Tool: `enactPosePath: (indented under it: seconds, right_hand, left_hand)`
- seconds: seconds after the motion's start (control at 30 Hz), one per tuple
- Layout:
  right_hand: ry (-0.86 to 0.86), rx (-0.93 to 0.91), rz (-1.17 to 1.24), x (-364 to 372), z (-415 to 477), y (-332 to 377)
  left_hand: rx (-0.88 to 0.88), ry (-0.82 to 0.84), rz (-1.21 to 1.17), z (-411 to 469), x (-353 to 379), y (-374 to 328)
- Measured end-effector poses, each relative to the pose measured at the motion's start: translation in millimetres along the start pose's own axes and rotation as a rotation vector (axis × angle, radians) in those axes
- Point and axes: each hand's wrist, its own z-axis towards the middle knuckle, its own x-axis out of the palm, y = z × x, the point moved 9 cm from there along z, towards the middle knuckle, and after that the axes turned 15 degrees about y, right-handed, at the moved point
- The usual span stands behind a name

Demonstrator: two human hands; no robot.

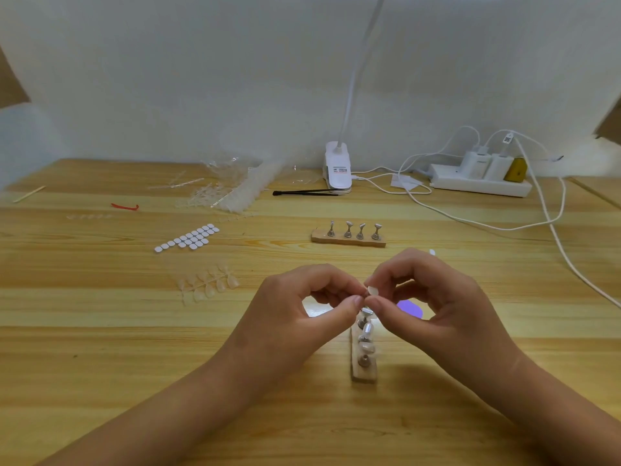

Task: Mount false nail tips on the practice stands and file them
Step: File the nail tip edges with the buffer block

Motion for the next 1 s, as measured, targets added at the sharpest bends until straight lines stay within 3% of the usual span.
enactPosePath:
  seconds: [0.17,1.0]
  right_hand:
    - [-0.058,-0.004,0.01,-9,-1,3]
    - [0.065,0.029,-0.173,3,3,0]
  left_hand:
    - [-0.006,-0.008,-0.006,1,-1,1]
    - [-0.026,-0.018,-0.017,0,-1,3]
